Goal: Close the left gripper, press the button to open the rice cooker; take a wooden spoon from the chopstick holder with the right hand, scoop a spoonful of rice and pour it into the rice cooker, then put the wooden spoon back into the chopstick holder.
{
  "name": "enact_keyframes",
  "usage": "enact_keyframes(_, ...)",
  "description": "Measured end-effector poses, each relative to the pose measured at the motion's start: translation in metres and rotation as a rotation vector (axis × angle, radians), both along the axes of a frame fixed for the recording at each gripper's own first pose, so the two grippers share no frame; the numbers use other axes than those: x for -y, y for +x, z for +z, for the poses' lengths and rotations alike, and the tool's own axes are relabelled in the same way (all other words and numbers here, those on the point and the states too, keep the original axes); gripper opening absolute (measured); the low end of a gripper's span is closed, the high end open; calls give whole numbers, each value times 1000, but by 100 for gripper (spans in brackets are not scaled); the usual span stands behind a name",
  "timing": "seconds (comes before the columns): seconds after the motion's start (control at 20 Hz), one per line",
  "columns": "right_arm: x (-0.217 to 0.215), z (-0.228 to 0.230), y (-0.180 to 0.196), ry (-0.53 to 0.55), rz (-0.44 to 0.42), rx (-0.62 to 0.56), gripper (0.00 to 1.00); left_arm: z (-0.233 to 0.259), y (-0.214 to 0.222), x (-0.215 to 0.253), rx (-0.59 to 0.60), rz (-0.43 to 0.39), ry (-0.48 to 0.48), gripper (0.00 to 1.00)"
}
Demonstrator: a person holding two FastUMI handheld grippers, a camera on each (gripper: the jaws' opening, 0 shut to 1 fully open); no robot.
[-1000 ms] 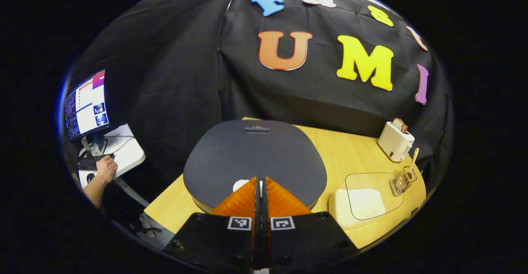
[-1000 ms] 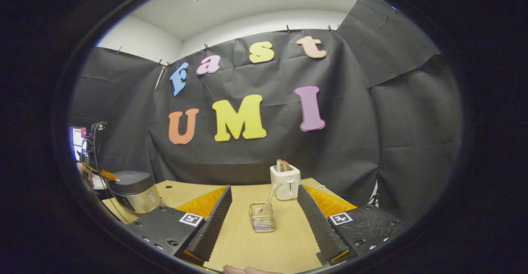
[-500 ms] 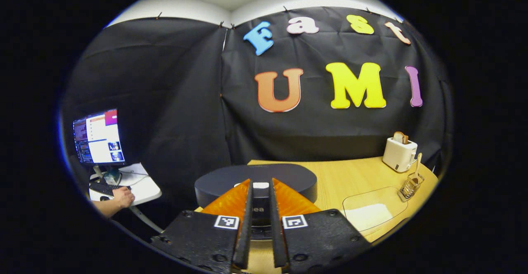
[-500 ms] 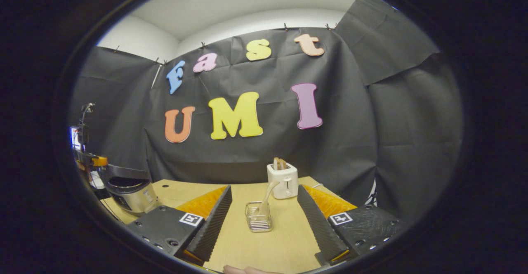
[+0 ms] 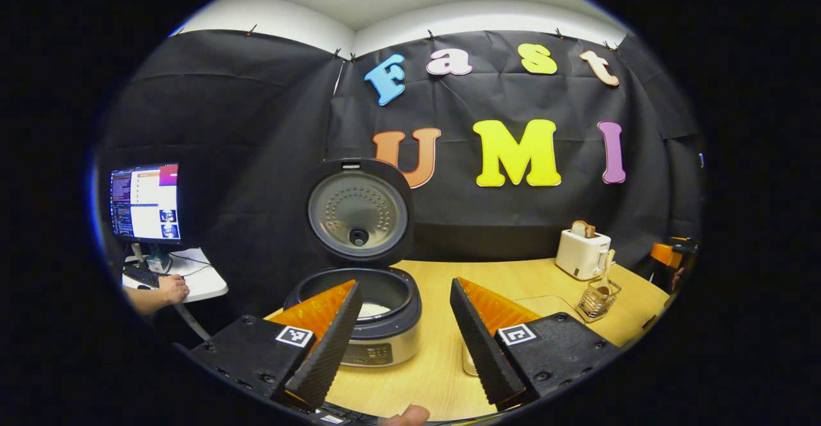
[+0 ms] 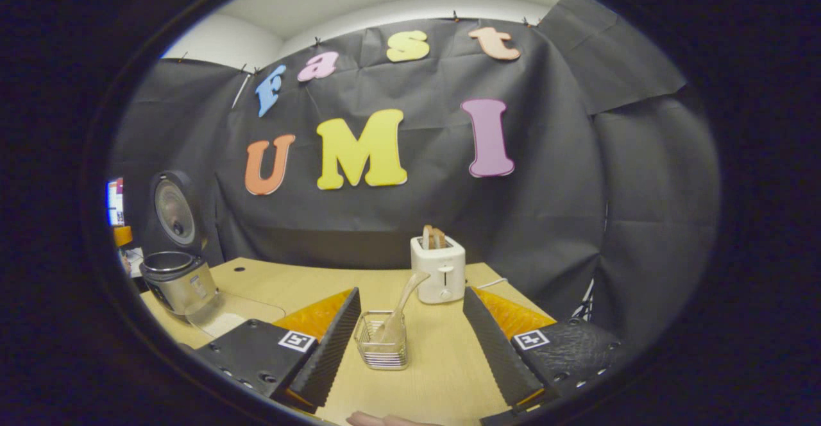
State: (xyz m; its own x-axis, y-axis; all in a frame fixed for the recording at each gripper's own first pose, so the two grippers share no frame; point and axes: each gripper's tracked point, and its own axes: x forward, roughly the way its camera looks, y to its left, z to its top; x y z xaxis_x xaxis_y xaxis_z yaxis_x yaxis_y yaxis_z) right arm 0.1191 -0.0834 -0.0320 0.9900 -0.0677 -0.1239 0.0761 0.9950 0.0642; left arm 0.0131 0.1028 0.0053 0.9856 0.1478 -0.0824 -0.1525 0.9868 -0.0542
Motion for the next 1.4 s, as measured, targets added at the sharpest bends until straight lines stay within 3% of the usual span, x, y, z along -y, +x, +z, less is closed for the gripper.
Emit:
enact_keyframes(0.1,-4,-11,31,35,31,-45,92,1,-6,14,17,-26,-6,90)
enact_keyframes(0.15,-3,-16,48,41,34,-62,96,4,-9,19,37,-38,-8,92)
enact_keyframes(0.25,-4,-32,81,52,36,-116,96,9,-15,25,43,-53,1,100)
enact_keyframes(0.4,-7,-58,127,100,29,-226,92,24,-22,17,102,-37,29,100)
enact_keyframes(0.45,-7,-64,142,118,27,-250,96,23,-23,15,99,-35,26,99)
enact_keyframes(0.55,1,-80,169,136,-3,-323,91,20,-23,12,91,-40,16,99)
enact_keyframes(0.6,2,-86,180,151,-12,-355,95,17,-23,8,79,-44,7,99)
enact_keyframes(0.65,1,-92,190,176,-4,-389,93,14,-22,5,68,-52,4,99)
enact_keyframes(0.7,1,-95,199,209,-3,-415,78,12,-21,-1,63,-49,2,100)
enact_keyframes(0.75,-1,-95,203,235,0,-431,74,11,-20,-7,57,-43,2,100)
enact_keyframes(0.8,-3,-97,208,246,5,-439,63,8,-19,-12,53,-39,4,100)
enact_keyframes(0.85,-3,-97,211,240,7,-447,69,6,-19,-18,47,-29,3,100)
enact_keyframes(0.9,1,-97,214,217,-16,-453,60,4,-18,-23,43,-23,5,100)
enact_keyframes(0.95,6,-99,215,199,-39,-463,58,2,-18,-27,35,-22,10,100)
enact_keyframes(1.0,6,-102,214,195,-55,-469,43,-1,-18,-30,26,-16,12,100)
enact_keyframes(1.1,5,-99,212,179,-68,-473,28,-4,-18,-35,12,-11,12,100)
enact_keyframes(1.4,-20,-63,173,114,-53,-422,23,-6,-22,-31,-13,-28,27,100)
